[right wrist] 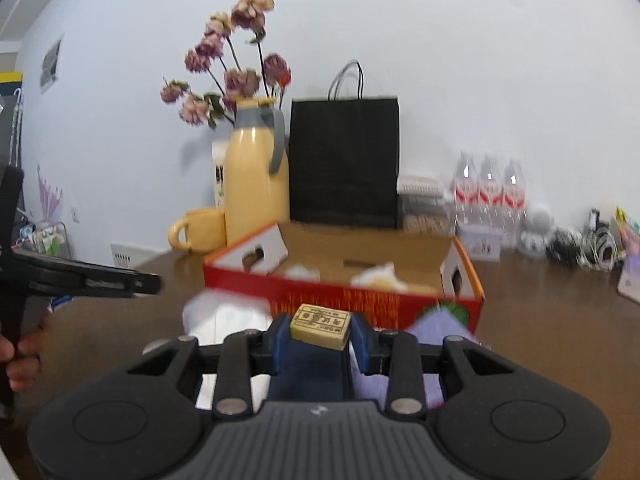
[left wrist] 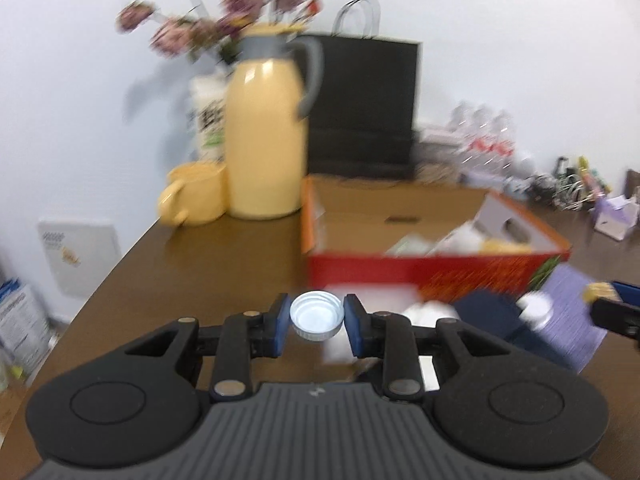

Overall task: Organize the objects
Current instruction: 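Carry the wooden block and white cap into the box and release both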

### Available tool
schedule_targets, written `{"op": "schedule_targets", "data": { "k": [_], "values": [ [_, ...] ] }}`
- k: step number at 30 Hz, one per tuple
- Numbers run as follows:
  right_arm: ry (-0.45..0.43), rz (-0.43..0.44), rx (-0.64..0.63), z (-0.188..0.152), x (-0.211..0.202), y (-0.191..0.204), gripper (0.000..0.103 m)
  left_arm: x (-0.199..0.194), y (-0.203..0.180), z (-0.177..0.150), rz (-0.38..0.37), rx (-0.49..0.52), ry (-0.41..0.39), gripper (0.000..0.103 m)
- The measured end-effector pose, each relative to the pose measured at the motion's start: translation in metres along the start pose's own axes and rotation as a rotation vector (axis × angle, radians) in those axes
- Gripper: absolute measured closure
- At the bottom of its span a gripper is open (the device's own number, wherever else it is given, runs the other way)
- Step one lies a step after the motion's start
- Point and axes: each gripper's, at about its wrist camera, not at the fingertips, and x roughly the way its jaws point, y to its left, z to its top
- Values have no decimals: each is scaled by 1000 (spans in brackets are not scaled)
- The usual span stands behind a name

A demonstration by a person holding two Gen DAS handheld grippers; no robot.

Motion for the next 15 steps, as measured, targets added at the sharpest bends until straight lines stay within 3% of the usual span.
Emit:
{"op": "schedule_targets", "data": {
  "k": [8, 15],
  "values": [
    [-69, 3, 10, 45, 41, -13, 71, 35, -50, 42, -56, 3, -50, 73],
    [-37, -37, 61, 63, 107, -40, 71, 79, -69, 68, -30, -14, -65, 73]
  ]
}}
